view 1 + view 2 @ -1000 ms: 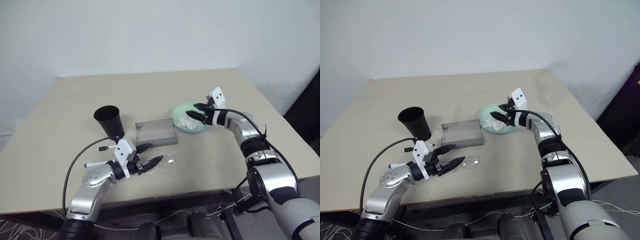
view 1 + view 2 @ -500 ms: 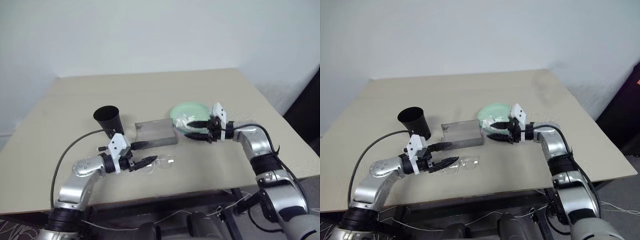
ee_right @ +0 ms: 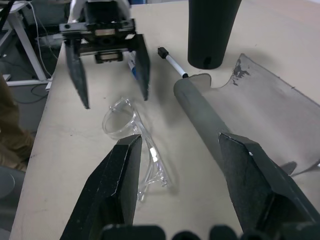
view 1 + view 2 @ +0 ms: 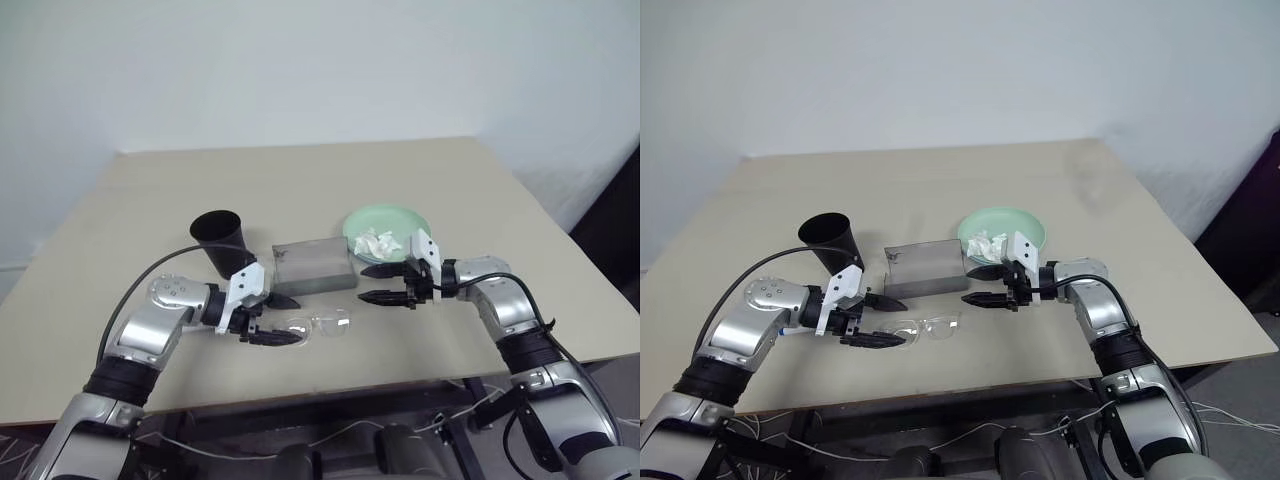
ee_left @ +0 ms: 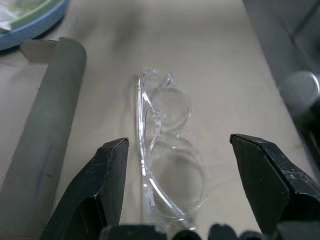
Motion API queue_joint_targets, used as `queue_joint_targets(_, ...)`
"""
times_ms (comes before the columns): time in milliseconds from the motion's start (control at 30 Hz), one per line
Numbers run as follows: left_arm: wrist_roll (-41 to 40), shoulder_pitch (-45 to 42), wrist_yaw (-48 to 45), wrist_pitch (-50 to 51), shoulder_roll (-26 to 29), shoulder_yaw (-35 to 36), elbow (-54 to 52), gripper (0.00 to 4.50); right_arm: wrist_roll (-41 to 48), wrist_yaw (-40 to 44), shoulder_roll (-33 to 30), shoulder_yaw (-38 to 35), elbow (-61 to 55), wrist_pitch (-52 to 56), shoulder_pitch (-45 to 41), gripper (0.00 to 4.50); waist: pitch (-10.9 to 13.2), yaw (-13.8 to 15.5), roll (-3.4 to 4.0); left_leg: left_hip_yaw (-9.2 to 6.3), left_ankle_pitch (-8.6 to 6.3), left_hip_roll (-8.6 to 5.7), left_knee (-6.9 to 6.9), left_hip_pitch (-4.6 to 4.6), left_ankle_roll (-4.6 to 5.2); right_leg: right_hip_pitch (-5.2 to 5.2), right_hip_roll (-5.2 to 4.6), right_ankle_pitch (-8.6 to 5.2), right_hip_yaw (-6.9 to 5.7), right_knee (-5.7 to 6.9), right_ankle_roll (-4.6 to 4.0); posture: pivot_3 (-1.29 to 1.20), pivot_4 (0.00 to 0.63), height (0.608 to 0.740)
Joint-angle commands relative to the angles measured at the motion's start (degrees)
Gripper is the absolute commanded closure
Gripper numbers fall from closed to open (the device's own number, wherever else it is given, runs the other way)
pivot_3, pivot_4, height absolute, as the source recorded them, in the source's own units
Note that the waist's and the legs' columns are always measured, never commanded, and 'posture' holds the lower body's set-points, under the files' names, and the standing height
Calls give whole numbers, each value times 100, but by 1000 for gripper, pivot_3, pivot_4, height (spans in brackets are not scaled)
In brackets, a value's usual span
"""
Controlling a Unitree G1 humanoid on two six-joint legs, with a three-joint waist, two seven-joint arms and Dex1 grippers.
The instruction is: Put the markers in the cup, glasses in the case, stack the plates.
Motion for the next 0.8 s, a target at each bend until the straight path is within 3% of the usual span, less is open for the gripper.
queue_joint_targets(33,218,-534,-249,-360,-183,-115,518,1063,124,-150,47,-72,-303,-75,19,1866,0,0,-1,0,0,0,1,0,0,0,0,0,0,0,0,0,0,737)
queue_joint_targets(167,447,-942,-510,-596,-428,-316,1068,1063,124,-311,72,-88,-413,-105,183,1866,-1,0,-2,-1,0,0,1,0,0,1,0,0,1,2,1,0,0,737)
queue_joint_targets(200,497,-1015,-547,-660,-491,-352,1177,1249,120,-351,78,-93,-436,-111,216,1834,-1,-4,-2,-1,0,0,1,-1,1,0,0,0,1,2,1,0,0,737)
queue_joint_targets(267,581,-1121,-612,-767,-582,-394,1346,1668,119,-417,90,-100,-472,-112,256,1816,-1,-8,-2,1,0,0,2,-1,1,0,0,0,3,1,1,0,0,737)
queue_joint_targets(433,884,-1250,-718,-1109,-645,-550,1623,3387,148,-539,100,-117,-531,-107,313,1816,-1,-5,-3,0,0,0,4,-1,1,0,1,0,4,4,1,0,0,737)
queue_joint_targets(800,1148,-1371,-600,-1429,-877,-489,1984,3387,150,-664,95,-131,-506,-173,339,1816,-1,-2,-4,-3,0,-1,19,0,2,10,1,1,5,5,1,0,0,737)
